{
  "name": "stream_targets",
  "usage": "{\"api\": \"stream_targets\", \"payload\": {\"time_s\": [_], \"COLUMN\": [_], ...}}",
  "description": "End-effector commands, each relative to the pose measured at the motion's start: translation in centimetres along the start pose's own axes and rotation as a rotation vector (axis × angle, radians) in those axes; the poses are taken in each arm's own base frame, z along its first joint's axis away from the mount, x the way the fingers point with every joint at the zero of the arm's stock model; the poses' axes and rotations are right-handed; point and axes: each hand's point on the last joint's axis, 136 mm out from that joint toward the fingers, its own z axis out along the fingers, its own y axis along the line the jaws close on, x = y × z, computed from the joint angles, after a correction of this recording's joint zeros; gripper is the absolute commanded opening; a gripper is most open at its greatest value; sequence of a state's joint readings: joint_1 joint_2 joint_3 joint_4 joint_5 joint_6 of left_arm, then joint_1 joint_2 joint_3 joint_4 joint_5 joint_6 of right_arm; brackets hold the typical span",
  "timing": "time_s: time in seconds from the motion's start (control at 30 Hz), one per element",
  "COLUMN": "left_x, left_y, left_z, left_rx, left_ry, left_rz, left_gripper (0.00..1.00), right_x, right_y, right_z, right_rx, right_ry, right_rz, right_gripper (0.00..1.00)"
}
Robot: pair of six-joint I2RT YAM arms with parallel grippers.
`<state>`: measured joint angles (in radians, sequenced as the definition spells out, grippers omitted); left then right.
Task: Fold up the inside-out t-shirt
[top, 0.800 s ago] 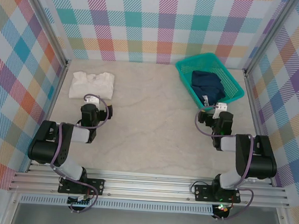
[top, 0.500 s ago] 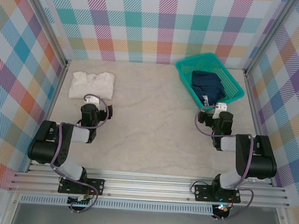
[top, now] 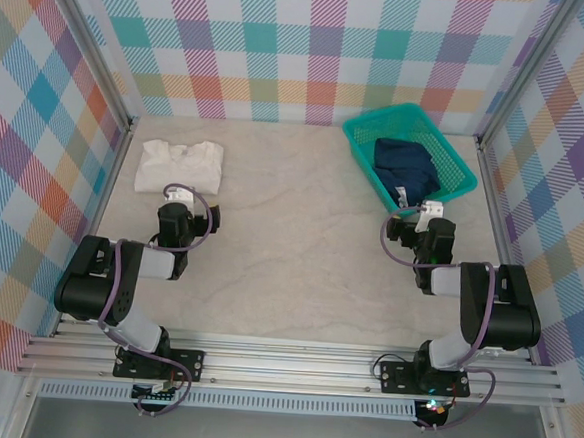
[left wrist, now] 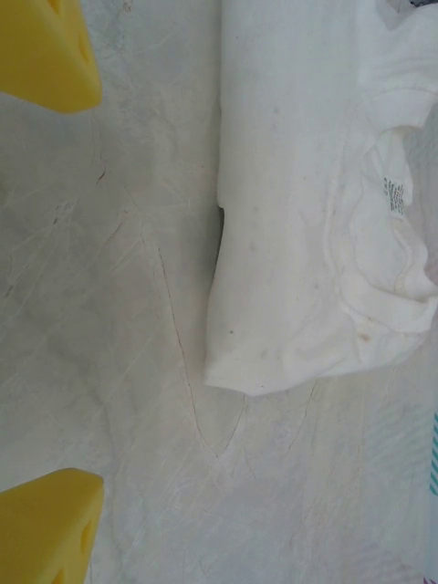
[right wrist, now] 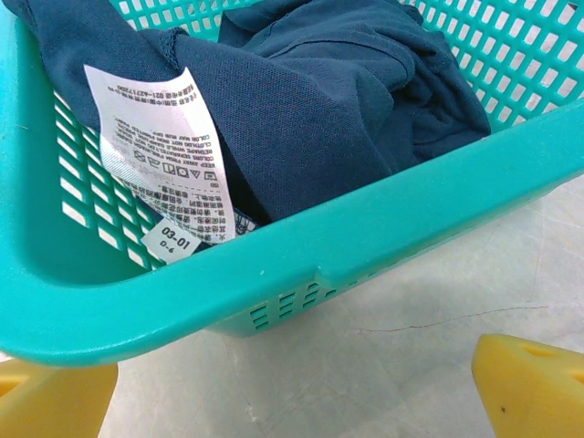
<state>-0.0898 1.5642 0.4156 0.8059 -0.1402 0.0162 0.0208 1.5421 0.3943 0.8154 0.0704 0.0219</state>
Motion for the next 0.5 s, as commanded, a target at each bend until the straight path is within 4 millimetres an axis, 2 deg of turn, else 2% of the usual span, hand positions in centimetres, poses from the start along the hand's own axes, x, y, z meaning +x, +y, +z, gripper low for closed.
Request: {"api": "stream_targets", "payload": {"time_s": [0.0,0.07,0.2,0.27,0.33,0.4,0.47], "left_x": [-1.4,-2.6,-5.4,-6.6,-7.8,-9.0,-10.0], "left_y": [1.2,2.4,3.8,4.1,3.6,1.8,-0.9], "left_z": [-0.4,-1.4,-4.9,-6.3,-7.5,-8.0,-8.0], "left_rx": [-0.056,-0.125,-0.188,-0.200,-0.169,-0.072,0.073], "left_ry": [-0.021,-0.008,-0.061,-0.077,-0.068,-0.045,-0.021], "left_rz": [-0.023,-0.052,-0.157,-0.235,-0.300,-0.346,-0.386], "left_gripper": [1.00,1.00,1.00,1.00,1.00,1.00,1.00], "right_x": [-1.9,-2.7,-4.0,-4.9,-5.9,-7.4,-8.9], "right_y": [-0.2,-1.1,-3.4,-4.8,-5.3,-4.2,-1.5], "right_z": [-0.5,-1.5,-4.8,-6.9,-8.8,-9.9,-10.1], "right_rx": [0.023,0.076,0.206,0.289,0.320,0.255,0.149], "right_ry": [-0.056,-0.076,-0.151,-0.195,-0.225,-0.252,-0.244], "right_rz": [0.010,0.031,0.113,0.192,0.238,0.242,0.185], "right_gripper": [1.00,1.00,1.00,1.00,1.00,0.97,0.97]}}
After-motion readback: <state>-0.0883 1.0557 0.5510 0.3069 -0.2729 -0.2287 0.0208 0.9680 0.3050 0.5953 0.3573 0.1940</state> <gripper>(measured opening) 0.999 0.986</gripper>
